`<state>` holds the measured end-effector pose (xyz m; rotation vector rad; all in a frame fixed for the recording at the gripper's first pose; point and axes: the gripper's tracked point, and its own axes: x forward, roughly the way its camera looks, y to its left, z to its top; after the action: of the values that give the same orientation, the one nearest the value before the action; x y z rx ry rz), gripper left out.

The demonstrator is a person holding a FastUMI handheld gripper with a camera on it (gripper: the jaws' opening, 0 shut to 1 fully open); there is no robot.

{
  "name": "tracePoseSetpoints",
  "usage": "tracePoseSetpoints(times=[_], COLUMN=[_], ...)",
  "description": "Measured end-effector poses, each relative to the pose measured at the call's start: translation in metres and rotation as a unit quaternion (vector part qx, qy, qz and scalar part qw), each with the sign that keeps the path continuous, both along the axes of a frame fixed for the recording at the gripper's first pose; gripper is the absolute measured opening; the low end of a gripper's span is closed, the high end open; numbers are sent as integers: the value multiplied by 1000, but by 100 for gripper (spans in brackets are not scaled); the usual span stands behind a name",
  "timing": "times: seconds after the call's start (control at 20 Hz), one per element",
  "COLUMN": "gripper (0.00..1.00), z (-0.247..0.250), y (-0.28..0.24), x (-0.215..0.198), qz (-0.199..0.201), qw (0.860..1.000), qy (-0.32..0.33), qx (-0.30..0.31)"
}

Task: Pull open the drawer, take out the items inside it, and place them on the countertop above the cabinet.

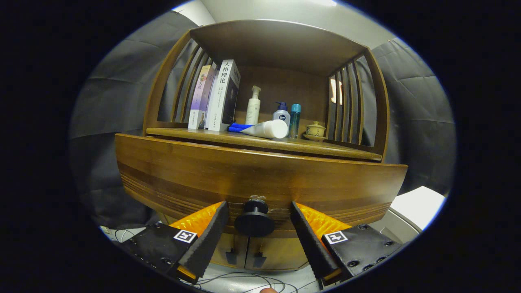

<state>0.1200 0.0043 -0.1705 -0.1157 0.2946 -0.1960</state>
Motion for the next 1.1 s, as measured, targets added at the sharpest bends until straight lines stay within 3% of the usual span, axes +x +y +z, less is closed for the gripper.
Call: tracePoseSetpoints(times=[1.1], gripper=[98], z=[-8], y=[-12], x=[64], qz=[-8], qw=[1000], qy=[-18], qx=[-17])
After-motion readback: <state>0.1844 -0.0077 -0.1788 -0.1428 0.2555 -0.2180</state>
